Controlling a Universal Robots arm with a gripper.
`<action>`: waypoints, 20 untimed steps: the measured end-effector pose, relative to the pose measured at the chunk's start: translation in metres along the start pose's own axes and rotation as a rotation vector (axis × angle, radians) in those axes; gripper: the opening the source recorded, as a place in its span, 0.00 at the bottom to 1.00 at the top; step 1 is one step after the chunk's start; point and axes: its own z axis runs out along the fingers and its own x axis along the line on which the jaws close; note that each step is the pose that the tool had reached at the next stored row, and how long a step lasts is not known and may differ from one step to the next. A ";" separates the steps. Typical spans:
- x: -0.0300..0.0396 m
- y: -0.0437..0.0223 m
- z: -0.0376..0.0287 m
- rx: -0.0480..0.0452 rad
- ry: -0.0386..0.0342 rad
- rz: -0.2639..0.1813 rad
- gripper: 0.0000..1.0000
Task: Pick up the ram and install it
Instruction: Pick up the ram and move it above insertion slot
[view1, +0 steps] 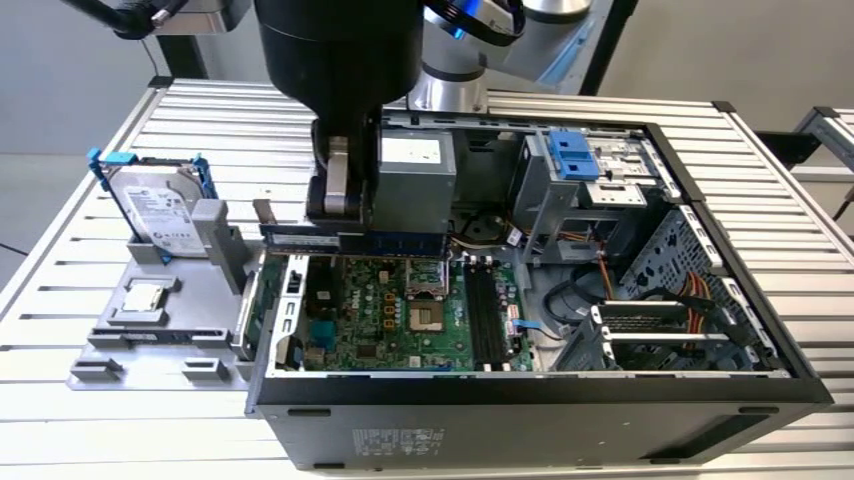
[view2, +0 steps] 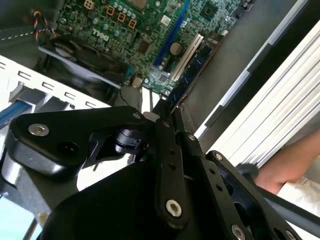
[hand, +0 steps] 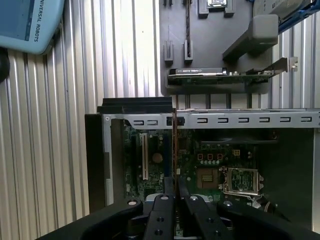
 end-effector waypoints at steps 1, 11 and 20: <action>0.0000 -0.0013 0.0000 0.0000 0.0000 0.000 0.00; -0.0007 -0.0156 0.0000 -0.0003 0.0002 0.000 0.00; -0.0014 -0.0307 0.0000 -0.0011 0.0004 0.000 0.00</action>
